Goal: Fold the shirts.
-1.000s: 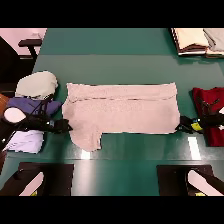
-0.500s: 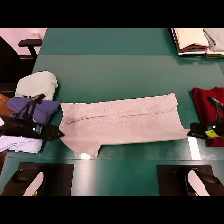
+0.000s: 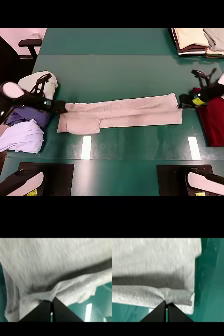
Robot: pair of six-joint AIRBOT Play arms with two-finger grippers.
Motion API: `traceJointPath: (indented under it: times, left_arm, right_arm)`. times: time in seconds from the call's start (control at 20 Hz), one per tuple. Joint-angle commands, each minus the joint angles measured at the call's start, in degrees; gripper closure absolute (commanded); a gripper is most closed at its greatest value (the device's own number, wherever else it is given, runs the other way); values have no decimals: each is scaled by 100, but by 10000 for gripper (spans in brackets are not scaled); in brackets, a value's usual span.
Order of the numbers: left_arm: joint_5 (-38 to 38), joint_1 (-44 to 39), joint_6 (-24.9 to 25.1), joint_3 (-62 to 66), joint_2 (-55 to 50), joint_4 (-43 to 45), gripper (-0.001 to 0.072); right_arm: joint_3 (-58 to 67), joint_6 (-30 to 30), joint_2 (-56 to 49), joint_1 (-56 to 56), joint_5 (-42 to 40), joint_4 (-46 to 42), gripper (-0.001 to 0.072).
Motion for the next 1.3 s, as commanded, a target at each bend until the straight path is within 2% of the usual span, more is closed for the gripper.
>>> traceJointPath:
  times: [0.0,0.05,0.1,0.15,0.2,0.25,0.35,0.45,0.5,0.55,0.6,0.75,0.9,1.05,1.15,1.25]
  left_arm:
    - [734,2,160,470,-837,20,684]
    - [828,2,155,525,-916,-20,682]
    - [892,2,133,544,-925,-66,663]
    - [953,2,125,555,-922,-160,400]
    - [966,2,48,584,-922,-214,193]
    - [876,2,9,662,-922,-216,164]
    - [485,2,9,933,-922,-216,166]
    - [201,2,11,1139,-922,-380,169]
    - [157,2,17,1156,-920,-553,366]
    - [146,2,87,1152,-922,-761,643]
    - [184,2,186,1154,-922,-942,675]
    - [389,-26,205,1152,-922,-1447,675]
    - [680,-428,203,1147,-925,-1434,684]
    - [1054,-1047,76,1147,-1023,-1434,684]
    - [1294,-1408,-9,1147,-1220,-1434,684]
    - [1508,-1746,-192,1161,-1460,-1456,685]
  right_arm:
    - [852,7,-1012,107,-57,11,698]
    - [994,-4,-1154,101,-48,83,695]
    - [1121,-48,-1263,59,-57,278,622]
    - [1259,-136,-1357,-13,-55,592,416]
    - [1375,-289,-1412,-111,-52,914,325]
    - [1460,-538,-1429,-212,-22,1261,324]
    - [1488,-852,-1373,-533,240,1639,320]
    - [1434,-957,-1303,-922,568,1641,296]
    - [1290,-973,-1235,-1154,640,1646,287]
    - [1091,-979,-1174,-1362,645,1650,184]
    - [846,-1058,-1141,-1574,640,1652,153]
    - [122,-1226,-1213,-2011,525,1687,153]
    - [-313,-1567,-1545,-2098,452,2398,160]
    - [-417,-1615,-1853,-1873,168,2920,166]
    - [-402,-1768,-1928,-1576,-79,2992,342]
    - [-398,-1823,-1856,-1344,-334,2990,571]
